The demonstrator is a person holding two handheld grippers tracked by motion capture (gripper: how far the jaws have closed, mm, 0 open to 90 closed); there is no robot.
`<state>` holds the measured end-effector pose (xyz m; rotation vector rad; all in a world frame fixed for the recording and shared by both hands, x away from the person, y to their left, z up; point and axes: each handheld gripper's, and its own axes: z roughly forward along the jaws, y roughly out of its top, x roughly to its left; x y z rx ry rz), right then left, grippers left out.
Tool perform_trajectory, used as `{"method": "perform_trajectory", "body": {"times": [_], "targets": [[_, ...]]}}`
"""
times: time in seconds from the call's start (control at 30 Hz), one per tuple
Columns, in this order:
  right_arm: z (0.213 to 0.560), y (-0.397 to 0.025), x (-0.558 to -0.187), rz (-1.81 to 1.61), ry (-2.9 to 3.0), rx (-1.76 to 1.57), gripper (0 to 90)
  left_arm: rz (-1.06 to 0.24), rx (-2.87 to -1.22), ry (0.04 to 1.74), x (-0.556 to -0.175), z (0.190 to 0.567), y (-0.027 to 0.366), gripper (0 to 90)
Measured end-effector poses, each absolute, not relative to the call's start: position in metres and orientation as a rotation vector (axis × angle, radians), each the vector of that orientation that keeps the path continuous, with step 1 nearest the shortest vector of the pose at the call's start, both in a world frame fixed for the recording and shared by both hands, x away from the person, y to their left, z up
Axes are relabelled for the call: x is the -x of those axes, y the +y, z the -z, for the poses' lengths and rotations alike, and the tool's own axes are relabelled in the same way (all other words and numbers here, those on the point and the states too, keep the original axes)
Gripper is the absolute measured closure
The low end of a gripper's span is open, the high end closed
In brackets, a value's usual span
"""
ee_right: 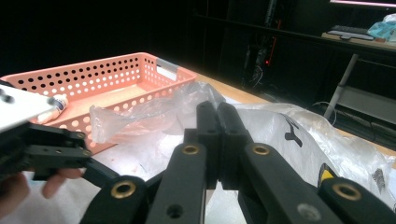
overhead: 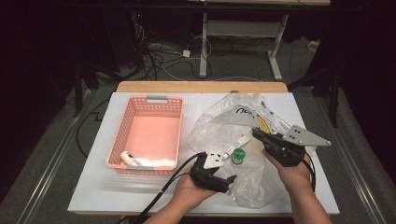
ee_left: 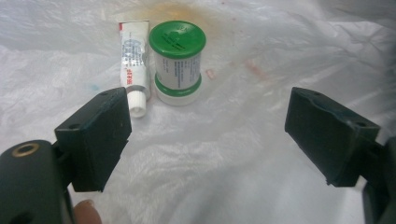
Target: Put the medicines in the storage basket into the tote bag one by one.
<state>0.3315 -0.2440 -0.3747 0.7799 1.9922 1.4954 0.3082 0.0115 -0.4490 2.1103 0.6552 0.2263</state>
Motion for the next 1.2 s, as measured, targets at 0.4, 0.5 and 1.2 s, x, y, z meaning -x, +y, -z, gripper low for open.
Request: {"method": "perform_trajectory", "body": {"times": [0.4,0.5,1.2], "targets": [[0.376,-0.244,-0.332,-1.487,1.993,-0.776,90.0,-0.251,-2.069,0.662,-0.287,0.433,0.033,0.0],[0.375,-0.244,-0.332,-1.486,1.993,-0.781,90.0,-0.254,-2.051,0.67,-0.284,0.428,0.041,0.0],[0.374,-0.246,-0.331,-1.49,1.989,-0.777,90.0,-0.373,-1.983,0.805,-0.288,0.411,0.121,1.4]]}}
